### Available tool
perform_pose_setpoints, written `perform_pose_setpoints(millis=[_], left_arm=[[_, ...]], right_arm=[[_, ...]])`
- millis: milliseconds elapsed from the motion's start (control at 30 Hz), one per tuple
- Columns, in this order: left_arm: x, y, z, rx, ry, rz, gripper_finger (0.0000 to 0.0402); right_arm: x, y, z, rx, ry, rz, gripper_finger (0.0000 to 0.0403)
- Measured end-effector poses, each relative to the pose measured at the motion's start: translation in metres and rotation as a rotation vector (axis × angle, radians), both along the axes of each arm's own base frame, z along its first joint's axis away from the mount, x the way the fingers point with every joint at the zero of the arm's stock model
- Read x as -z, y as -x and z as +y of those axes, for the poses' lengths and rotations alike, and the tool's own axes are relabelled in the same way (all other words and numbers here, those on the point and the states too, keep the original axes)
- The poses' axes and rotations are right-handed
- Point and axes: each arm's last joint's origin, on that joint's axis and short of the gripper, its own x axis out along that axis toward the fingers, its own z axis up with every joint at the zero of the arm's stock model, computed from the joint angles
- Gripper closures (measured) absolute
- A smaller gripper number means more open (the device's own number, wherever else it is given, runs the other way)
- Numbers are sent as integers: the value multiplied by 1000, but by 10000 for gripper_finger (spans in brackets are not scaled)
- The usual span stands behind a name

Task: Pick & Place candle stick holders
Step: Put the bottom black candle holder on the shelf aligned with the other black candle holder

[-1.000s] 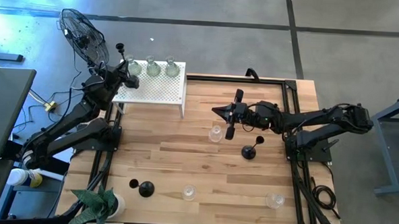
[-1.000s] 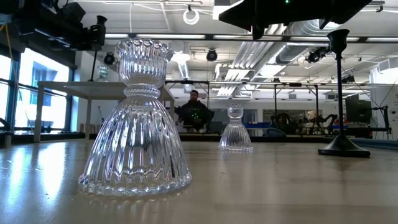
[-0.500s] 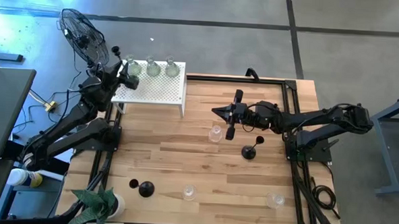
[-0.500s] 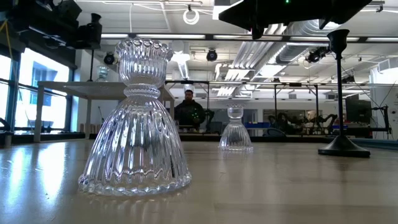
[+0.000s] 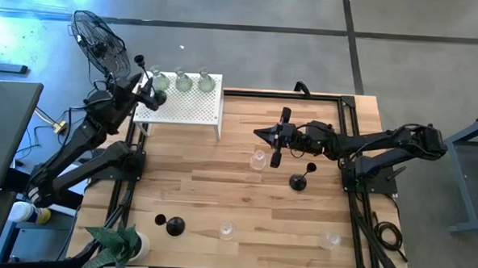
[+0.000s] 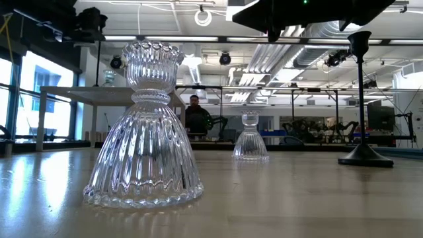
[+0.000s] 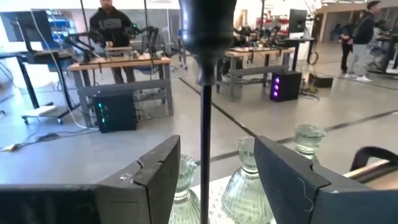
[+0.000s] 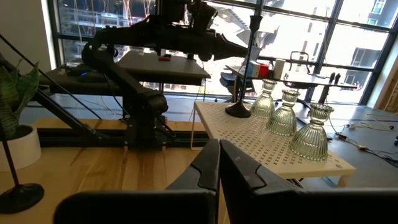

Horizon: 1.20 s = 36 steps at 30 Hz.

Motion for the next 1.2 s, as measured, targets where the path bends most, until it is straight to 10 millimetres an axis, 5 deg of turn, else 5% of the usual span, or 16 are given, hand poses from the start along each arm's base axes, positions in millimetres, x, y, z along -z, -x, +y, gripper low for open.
perform_pose_setpoints(millis=[267, 700, 1200], left_arm=[[-9, 14, -15, 8, -31, -55, 240], [-2, 13, -28, 338, -10, -12, 391], [2, -6, -24, 669, 55, 41, 401]], right_arm=[[0, 0, 0, 1, 0, 0, 401], [1, 0, 0, -13, 18, 16, 402], [1, 0, 0, -13, 22, 13, 401]])
